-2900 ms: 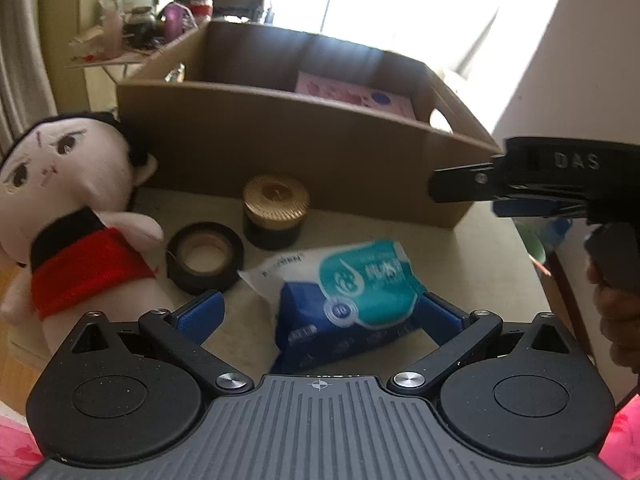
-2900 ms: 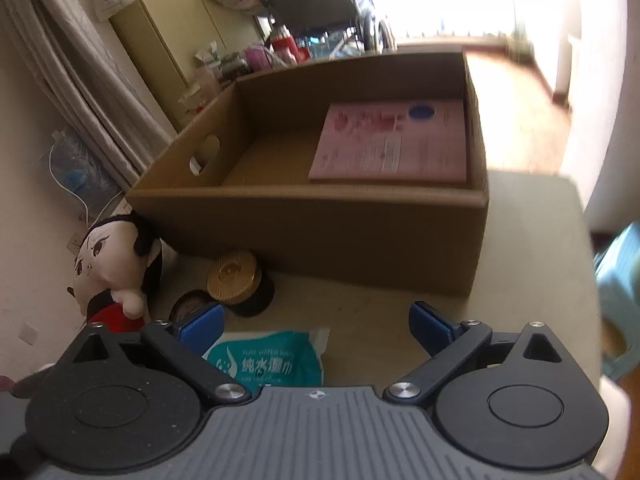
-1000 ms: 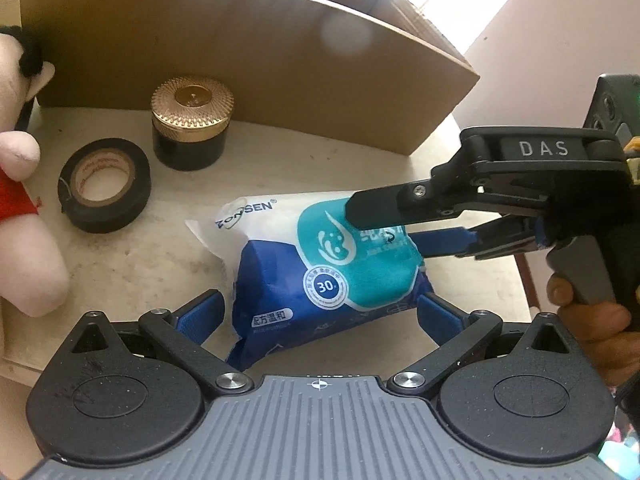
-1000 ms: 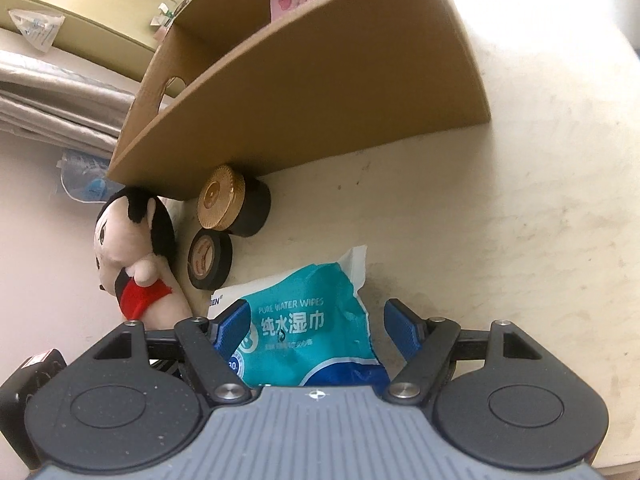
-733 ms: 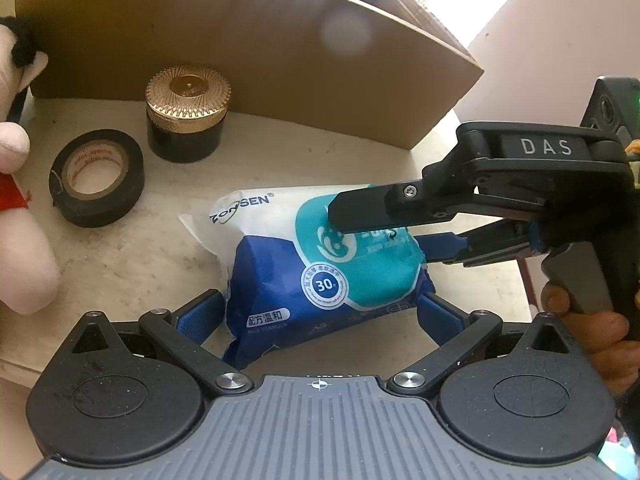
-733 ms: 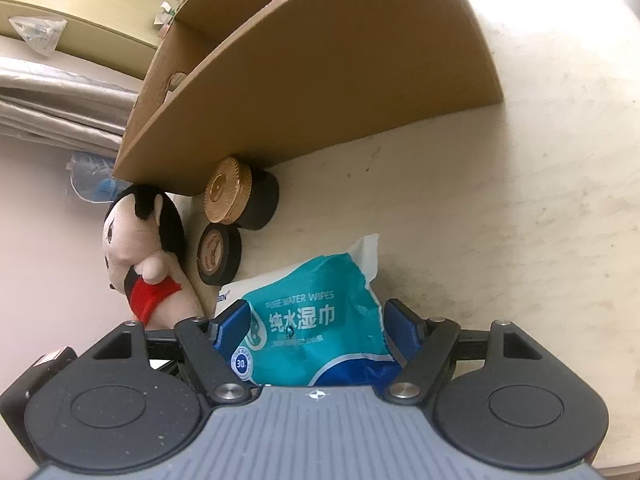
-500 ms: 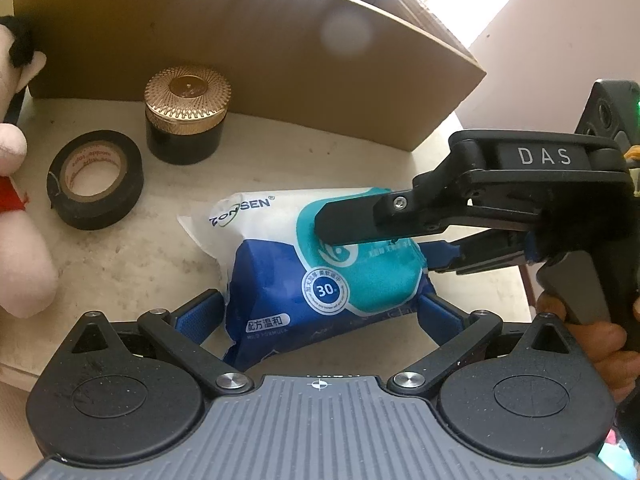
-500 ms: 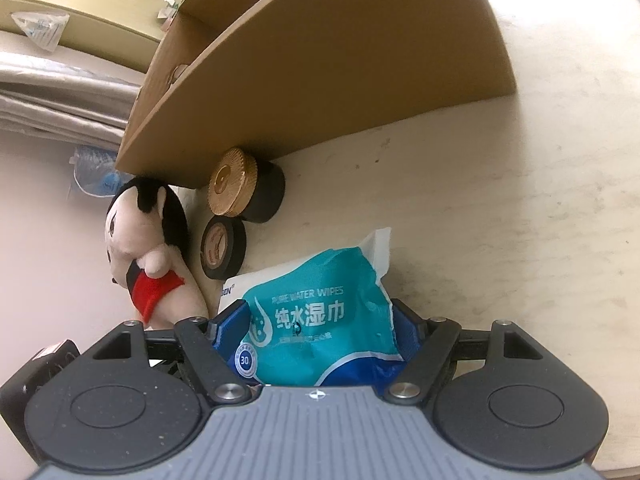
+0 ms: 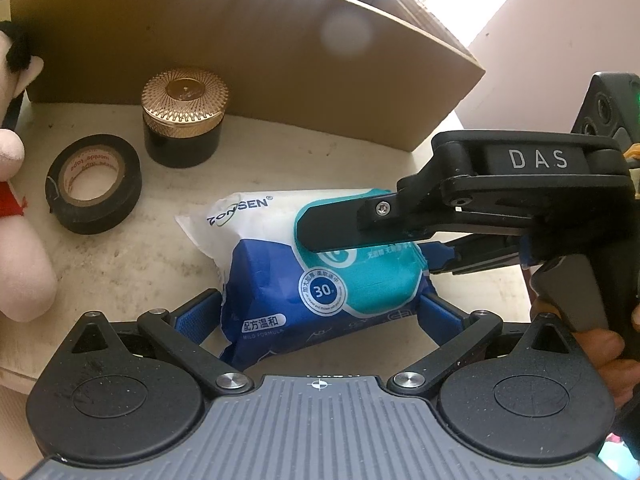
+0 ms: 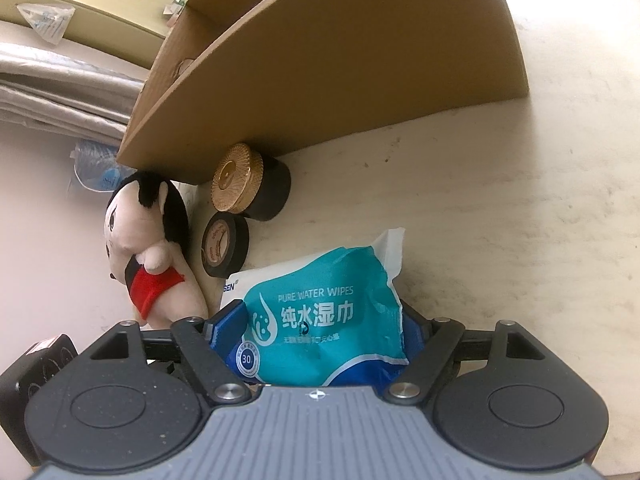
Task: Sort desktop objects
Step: 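Lift the blue-and-teal wipes pack off the table with both grippers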
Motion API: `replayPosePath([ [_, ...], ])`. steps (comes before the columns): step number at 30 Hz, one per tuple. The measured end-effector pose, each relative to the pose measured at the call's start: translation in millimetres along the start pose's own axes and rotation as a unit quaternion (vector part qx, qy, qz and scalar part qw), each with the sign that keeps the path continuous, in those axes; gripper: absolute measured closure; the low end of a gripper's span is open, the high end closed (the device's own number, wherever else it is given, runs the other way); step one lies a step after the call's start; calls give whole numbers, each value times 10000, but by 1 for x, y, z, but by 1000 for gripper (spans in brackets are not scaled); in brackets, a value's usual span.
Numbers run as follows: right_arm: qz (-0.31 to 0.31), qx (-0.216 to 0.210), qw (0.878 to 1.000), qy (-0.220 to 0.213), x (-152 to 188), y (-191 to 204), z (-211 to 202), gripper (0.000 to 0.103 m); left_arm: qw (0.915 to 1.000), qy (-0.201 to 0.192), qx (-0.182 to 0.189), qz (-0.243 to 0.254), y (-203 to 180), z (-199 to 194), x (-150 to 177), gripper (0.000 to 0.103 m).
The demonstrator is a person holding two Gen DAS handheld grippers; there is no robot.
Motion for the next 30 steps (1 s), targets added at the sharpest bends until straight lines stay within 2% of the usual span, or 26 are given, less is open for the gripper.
replayPosePath([
  [30,-238,172,9994,-157,5,6,-8,29,9997,-76,-139,205,0,-2,-36,0],
])
Point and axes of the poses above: each gripper's, at about its wrist camera, not at the fingertips, and z roughly the way its jaws point, y to its left, x to its underside, the point moved 6 cm from there along z, roughly the way its jaws point, and after that the axes turned 9 degrees about y, right-handed, at the moved point
